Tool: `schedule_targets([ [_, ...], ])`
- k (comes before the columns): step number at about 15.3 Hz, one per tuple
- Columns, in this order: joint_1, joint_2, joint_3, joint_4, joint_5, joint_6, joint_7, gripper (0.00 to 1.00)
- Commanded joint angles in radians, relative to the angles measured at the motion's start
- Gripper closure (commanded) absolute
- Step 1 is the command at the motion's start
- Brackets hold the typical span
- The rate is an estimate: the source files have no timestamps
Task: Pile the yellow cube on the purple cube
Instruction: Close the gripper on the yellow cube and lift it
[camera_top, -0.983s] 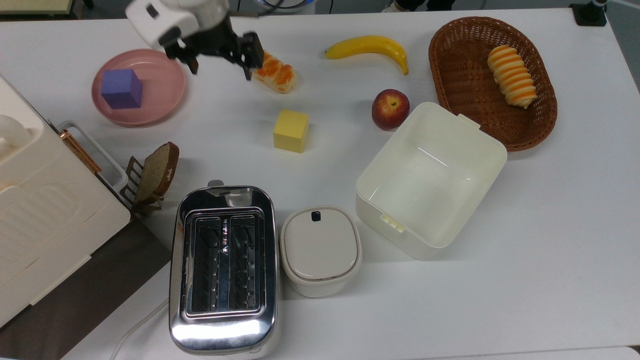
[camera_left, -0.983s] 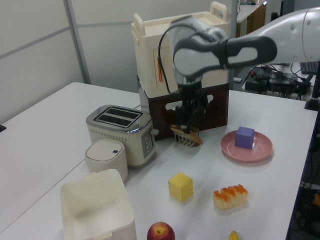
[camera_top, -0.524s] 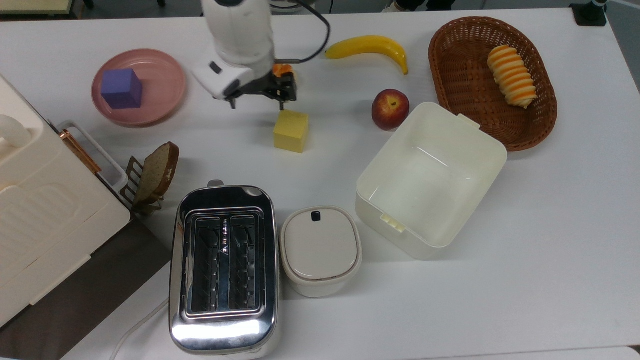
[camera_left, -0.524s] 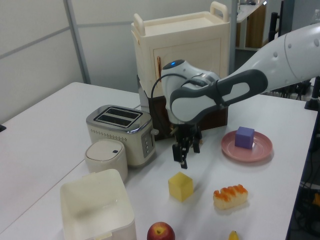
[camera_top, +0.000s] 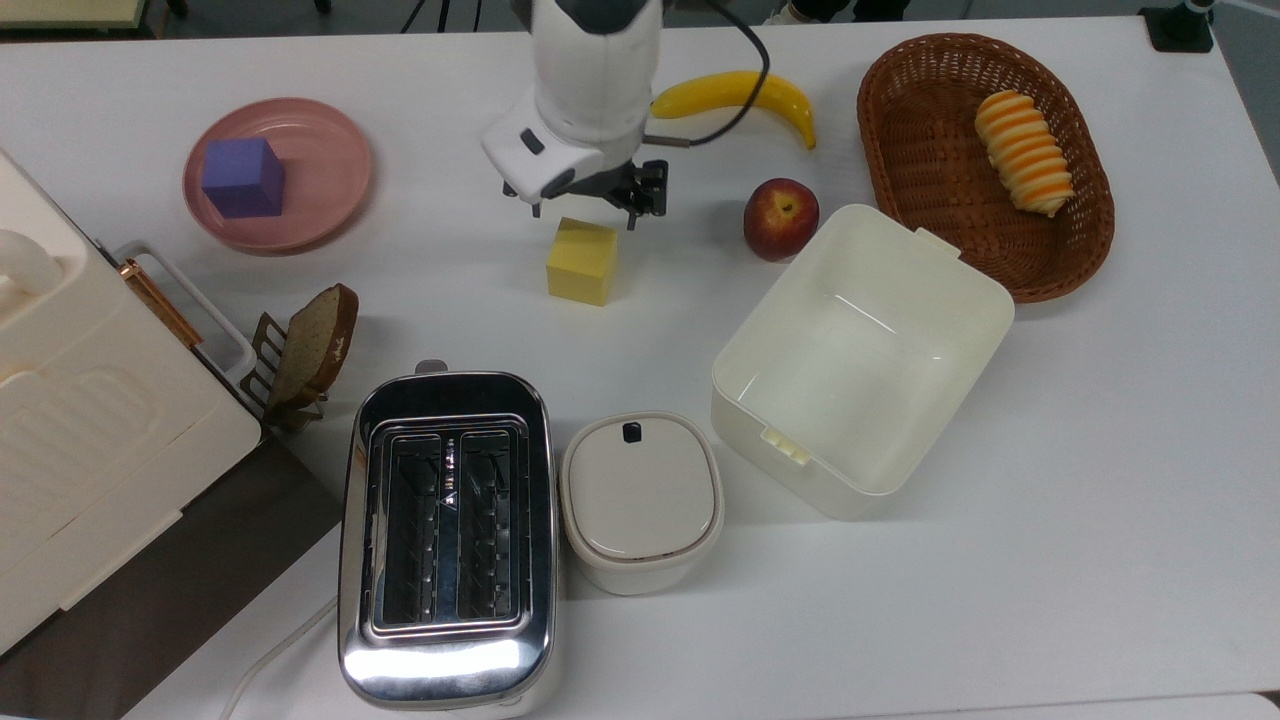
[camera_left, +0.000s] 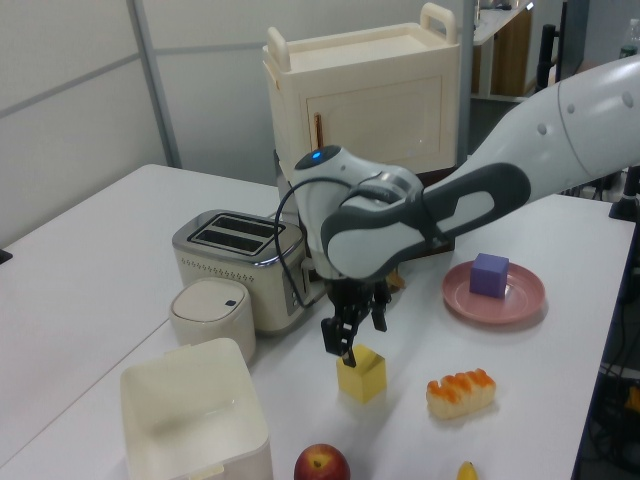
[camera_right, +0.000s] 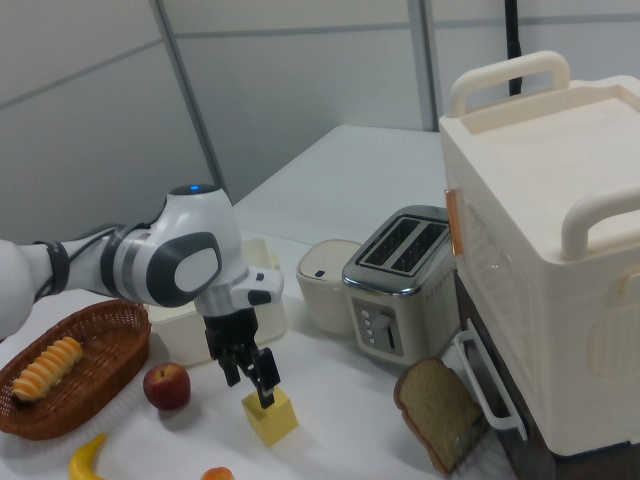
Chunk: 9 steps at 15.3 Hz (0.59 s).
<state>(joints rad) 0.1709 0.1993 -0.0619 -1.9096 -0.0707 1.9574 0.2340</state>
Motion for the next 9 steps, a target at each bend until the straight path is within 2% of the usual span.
schedule_targets([
  [1,0.016,0.067,-0.006,-0.008,-0.041,0.058,0.054,0.0],
  [7,0.016,0.117,-0.007,-0.003,-0.061,0.092,0.06,0.0],
  [8,0.015,0.111,-0.007,-0.003,-0.061,0.091,0.071,0.16],
  [9,0.01,0.08,-0.01,-0.002,-0.06,0.075,0.07,0.39],
])
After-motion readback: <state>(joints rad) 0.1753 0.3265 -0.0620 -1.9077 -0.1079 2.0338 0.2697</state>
